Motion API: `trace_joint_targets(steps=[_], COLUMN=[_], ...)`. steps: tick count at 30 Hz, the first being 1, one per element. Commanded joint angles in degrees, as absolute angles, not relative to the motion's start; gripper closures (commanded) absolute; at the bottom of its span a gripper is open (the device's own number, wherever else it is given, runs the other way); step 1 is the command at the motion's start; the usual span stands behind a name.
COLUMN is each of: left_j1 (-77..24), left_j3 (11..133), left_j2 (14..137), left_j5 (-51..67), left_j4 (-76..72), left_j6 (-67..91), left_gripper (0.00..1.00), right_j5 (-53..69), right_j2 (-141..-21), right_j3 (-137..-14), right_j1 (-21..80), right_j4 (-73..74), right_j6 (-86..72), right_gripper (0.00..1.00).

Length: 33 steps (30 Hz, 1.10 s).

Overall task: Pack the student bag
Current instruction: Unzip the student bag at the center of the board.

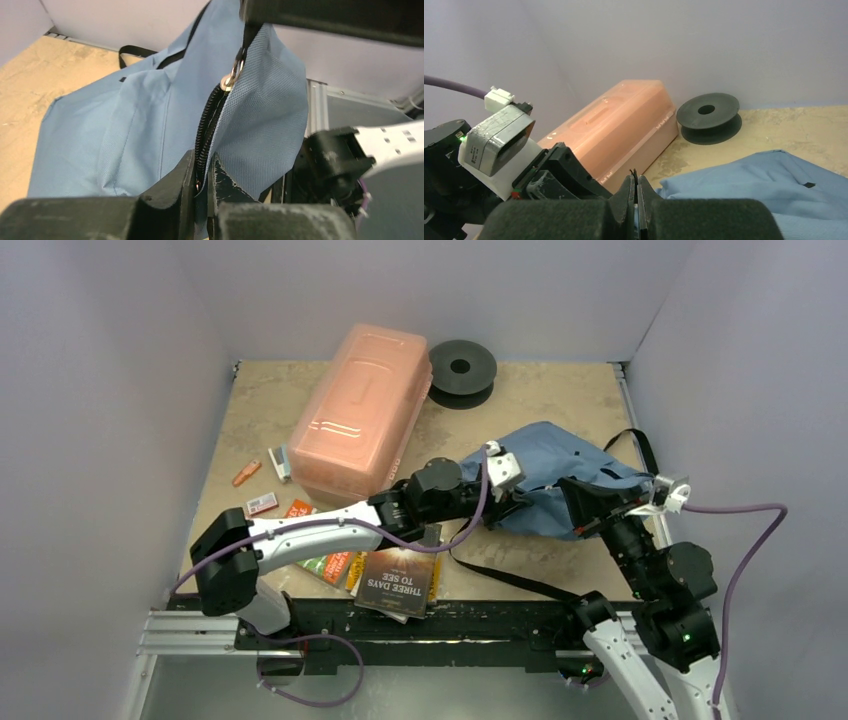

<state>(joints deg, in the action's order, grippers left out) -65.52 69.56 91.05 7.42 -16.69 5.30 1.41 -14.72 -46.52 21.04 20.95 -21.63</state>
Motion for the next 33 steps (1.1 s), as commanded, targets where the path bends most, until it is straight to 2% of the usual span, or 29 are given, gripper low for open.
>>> trace_joint_targets(steps=[1,8,12,15,17,21,22,26,28,33], left_j1=[-59.4,-53.7,-51.9,-51.4,-51.4,-54.7,-56.0,-62.8,-65.4,-66.6], left_j3=[60.4,52.7,50.2,52.4,56.8,61.6,63.0,69.5,74.5,81.1], left_j2=[83.7,77.8,76.8,77.8,79.0,79.0,79.2,81.7,83.8,87.1], left_j5=[19.3,35.2,38.0,37.3,35.8,27.8,25.4,13.5,7.3,6.2], left_j4=[-25.5,-23.4,-22.7,-16.3,-9.4,-7.1,-6.4,-5.8,-4.4,-3.1], left_j6=[6.8,1.8,0.2,-2.4,-1.1,5.5,6.4,7.0,7.1,6.3], left_gripper=[1.00,1.00,1.00,1.00,0.84,0.36,0.28,0.18,0.19,0.20], right_j5=[-0.2,-12.5,-24.1,-23.6,-15.4,-6.2,-5.3,-1.6,-0.1,2.2], right_j2=[-11.4,-9.7,-10.3,-10.3,-10.5,-13.1,-13.3,-14.5,-15.7,-17.2], right_j3=[-47.4,-51.6,-53.3,-52.6,-52.5,-53.4,-53.1,-52.5,-52.8,-53.2], right_j1=[21.1,21.1,21.2,21.2,21.3,21.2,21.2,21.2,21.2,21.2], right_j4=[12.3,16.8,23.3,24.9,22.6,22.7,22.7,22.0,21.7,21.2], right_j6=[-22.3,-29.1,-29.8,-28.0,-24.9,-22.3,-22.3,-22.8,-23.2,-23.4], right_gripper=[1.00,1.00,1.00,1.00,1.00,1.00,1.00,1.00,1.00,1.00])
